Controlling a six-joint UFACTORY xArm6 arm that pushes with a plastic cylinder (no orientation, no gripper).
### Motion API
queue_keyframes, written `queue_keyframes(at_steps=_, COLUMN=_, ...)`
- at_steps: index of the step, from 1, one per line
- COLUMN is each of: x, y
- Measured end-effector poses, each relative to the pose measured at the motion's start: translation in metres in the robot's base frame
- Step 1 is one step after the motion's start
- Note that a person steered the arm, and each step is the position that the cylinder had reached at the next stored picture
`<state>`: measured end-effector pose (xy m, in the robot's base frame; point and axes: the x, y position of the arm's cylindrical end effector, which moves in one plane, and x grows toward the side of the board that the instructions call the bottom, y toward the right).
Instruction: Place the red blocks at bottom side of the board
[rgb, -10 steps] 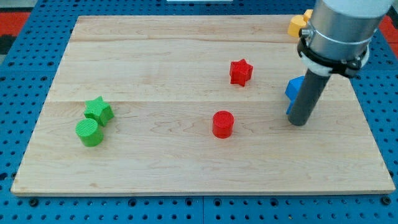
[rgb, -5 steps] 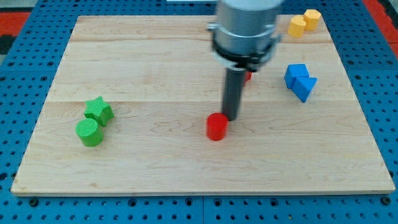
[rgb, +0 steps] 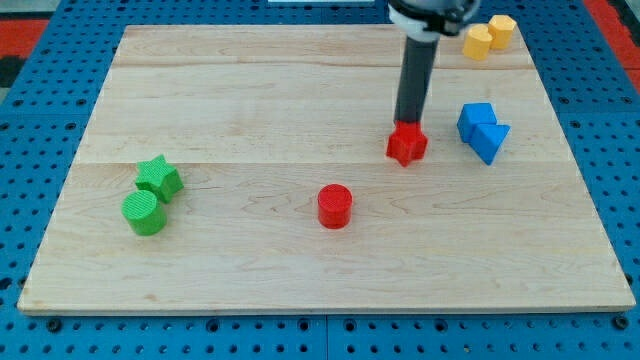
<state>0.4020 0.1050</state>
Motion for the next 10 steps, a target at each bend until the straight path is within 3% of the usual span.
queue_keyframes(at_steps=1, x=0.017, y=-0.005)
queue_keyframes(at_steps=3, x=0.092, y=-0.037)
queue_keyframes(at_steps=5, x=0.073, y=-0.078)
queue_keyframes(at_steps=6, x=0.090, y=-0.168)
queue_keyframes(at_steps=7, x=0.110, y=-0.191)
queue_keyframes(at_steps=8, x=0.112, y=-0.153)
queue_keyframes(at_steps=10, x=0.103, y=-0.021)
